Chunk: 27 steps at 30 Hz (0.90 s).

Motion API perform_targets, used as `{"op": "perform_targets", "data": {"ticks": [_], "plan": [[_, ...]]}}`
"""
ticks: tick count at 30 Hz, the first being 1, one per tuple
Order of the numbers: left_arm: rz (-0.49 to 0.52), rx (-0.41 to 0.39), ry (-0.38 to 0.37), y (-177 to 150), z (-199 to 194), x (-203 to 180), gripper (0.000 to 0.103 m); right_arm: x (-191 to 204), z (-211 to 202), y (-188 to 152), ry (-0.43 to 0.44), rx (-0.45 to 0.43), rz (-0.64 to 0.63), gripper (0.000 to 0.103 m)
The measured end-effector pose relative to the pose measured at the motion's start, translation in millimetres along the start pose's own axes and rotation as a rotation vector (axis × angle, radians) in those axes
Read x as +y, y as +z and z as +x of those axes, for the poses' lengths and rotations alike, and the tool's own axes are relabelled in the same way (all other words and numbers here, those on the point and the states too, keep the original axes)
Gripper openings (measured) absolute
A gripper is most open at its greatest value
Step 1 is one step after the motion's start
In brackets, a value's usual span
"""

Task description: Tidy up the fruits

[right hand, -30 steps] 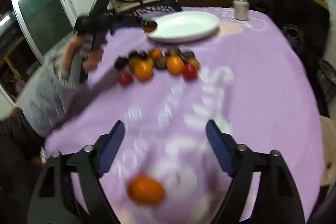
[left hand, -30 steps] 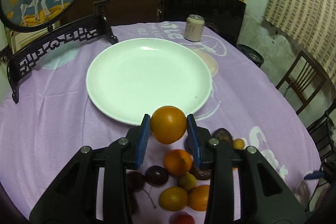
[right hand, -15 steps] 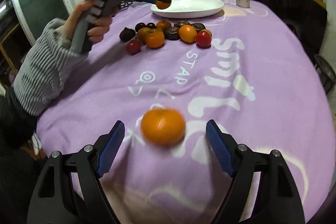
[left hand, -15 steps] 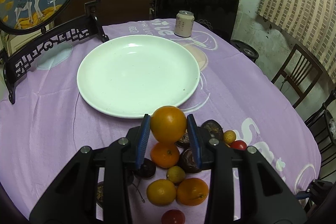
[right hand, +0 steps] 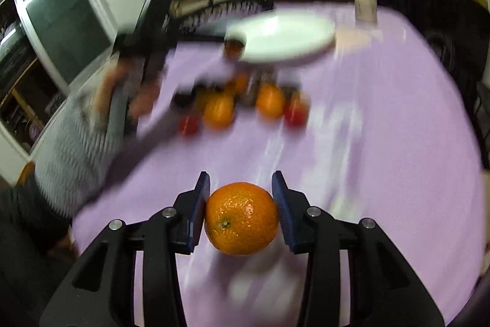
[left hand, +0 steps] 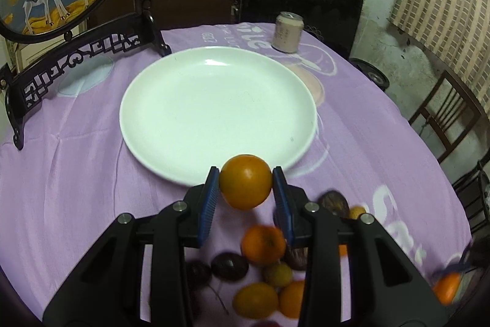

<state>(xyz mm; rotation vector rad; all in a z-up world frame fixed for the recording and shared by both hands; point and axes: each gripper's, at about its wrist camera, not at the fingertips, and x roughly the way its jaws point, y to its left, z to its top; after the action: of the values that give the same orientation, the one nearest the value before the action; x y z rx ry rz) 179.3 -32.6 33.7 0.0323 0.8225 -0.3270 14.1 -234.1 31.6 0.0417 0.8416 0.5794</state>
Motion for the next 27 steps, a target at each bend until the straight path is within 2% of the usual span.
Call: {"op": "perform_targets", "data": {"ticks": [2,6,10,11,12,14,15,17,20,22,27], "plan": [[-0.016,-0.002,0.015,9,7,5,0.036,-16,14,42,-0.006,-0.041,0.023,0.042],[-0.068,0.008,0.038,18,23,22,0.036,-52,70,125,-0.01,-0.086,0.12,0.042],[-0.095,0.024,0.038,20,35,35,0.038,-73,135,163,-0.022,-0.036,0.172,0.043],[-0.097,0.019,0.04,20,37,35,0.044,-74,143,165,-0.037,-0.032,0.175,0.044],[-0.097,0.011,0.041,22,37,36,0.055,-77,153,166,-0.058,-0.03,0.19,0.044],[-0.101,-0.008,0.038,23,36,37,0.061,-82,159,167,-0.049,-0.042,0.216,0.044],[-0.098,-0.013,0.03,24,35,36,0.061,-83,158,165,-0.033,-0.058,0.225,0.044],[-0.098,-0.016,0.029,24,33,36,0.062,-80,153,165,-0.033,-0.07,0.215,0.053],[-0.102,-0.016,0.042,23,31,38,0.062,-77,137,162,-0.025,-0.113,0.218,0.054],[-0.11,-0.018,0.053,20,25,41,0.062,-74,128,155,0.001,-0.108,0.216,0.054],[-0.13,-0.027,0.091,-2,0,50,0.066,-64,99,117,-0.006,-0.098,0.187,0.054]]}}
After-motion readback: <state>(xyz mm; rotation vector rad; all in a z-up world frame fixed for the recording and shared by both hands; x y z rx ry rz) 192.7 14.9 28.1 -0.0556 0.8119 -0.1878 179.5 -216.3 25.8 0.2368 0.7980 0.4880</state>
